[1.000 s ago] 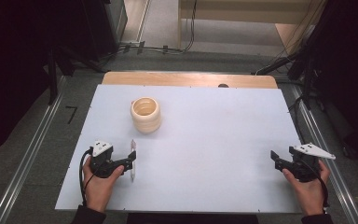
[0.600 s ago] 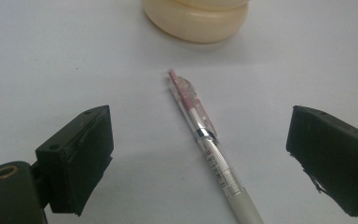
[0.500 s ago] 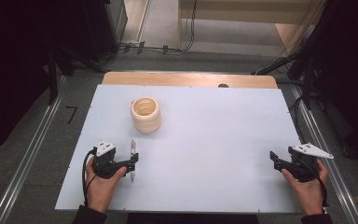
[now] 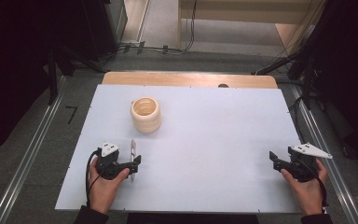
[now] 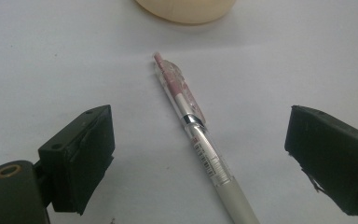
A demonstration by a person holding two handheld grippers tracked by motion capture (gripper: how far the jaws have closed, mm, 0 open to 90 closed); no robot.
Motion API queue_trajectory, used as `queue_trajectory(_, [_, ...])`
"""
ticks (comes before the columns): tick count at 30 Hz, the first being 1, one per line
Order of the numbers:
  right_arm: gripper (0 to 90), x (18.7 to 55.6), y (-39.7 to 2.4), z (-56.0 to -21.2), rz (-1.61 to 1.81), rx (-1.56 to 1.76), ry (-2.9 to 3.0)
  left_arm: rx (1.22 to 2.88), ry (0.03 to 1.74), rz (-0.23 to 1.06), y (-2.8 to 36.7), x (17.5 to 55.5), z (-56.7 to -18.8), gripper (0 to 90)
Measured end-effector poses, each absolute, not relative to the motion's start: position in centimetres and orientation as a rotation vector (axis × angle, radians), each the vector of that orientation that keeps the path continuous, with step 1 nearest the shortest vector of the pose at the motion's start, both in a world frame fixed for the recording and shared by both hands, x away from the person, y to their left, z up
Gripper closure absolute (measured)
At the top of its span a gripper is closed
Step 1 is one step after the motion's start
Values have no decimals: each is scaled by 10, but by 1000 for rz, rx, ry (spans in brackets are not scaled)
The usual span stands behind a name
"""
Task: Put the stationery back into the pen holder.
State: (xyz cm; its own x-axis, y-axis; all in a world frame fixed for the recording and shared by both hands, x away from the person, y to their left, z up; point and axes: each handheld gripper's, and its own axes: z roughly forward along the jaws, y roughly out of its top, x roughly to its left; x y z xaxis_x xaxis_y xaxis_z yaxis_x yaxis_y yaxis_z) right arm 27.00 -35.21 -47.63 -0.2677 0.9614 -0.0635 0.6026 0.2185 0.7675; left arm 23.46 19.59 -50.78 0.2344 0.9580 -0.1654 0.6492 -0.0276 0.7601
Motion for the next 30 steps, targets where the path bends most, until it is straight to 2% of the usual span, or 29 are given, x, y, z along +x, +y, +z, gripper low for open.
queue_trajectory(20, [259,270,-351,-476,857,1427,1958,1796,1497,519,190,235,-510,144])
queue_trajectory(30, [259,271,-350,-477,850,1432,1960,1833,1508,519,187,236,-512,218])
